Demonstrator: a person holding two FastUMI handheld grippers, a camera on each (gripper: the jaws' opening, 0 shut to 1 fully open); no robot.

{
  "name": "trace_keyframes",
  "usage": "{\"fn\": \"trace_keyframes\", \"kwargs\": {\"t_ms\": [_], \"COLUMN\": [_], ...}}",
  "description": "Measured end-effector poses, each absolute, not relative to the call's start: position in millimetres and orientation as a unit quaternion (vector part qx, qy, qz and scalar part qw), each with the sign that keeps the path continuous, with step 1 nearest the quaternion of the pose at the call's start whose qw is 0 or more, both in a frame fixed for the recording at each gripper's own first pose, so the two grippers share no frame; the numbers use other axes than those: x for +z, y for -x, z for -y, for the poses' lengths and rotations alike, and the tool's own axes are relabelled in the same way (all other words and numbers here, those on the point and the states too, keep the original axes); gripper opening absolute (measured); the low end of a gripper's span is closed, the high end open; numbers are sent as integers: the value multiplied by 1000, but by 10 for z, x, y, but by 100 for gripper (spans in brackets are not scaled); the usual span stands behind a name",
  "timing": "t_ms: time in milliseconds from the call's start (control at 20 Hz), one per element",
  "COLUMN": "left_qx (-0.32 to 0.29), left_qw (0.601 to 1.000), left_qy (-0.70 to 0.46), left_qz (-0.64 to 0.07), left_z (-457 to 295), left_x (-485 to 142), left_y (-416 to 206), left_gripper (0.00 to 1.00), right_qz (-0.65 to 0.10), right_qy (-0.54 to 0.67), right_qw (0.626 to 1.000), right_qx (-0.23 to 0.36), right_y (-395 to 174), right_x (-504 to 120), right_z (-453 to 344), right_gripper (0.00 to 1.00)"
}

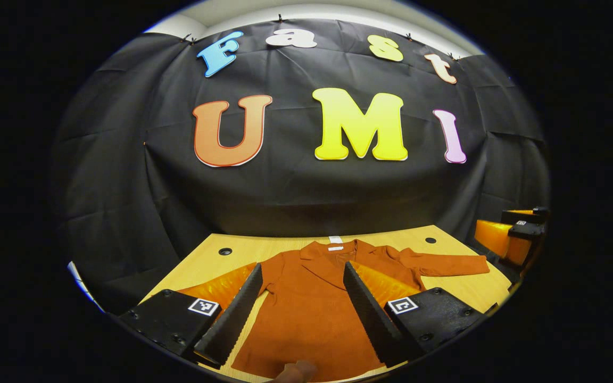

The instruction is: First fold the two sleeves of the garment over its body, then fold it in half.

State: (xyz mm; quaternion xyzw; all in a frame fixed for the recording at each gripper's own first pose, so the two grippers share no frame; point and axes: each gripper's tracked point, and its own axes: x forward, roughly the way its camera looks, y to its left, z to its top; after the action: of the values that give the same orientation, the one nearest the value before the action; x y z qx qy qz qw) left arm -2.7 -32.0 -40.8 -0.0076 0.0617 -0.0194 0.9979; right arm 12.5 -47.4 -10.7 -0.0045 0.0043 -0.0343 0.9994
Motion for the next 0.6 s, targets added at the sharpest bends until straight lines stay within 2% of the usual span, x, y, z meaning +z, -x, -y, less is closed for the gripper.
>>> {"fn": "trace_keyframes", "kwargs": {"t_ms": [250,600], "left_qx": [4,27], "left_qw": [996,983], "left_qy": [5,31], "left_qz": [-90,-179], "left_z": [511,961], "left_x": [-539,-1023], "left_y": [63,232], "left_gripper": [99,99], "right_qz": [-12,-69], "right_qy": [-18,-49], "right_qw": [997,987], "right_qx": [-72,-138], "right_y": [-402,-1018], "right_x": [-97,-455], "right_z": [1199,2552], "right_gripper": [94,94]}}
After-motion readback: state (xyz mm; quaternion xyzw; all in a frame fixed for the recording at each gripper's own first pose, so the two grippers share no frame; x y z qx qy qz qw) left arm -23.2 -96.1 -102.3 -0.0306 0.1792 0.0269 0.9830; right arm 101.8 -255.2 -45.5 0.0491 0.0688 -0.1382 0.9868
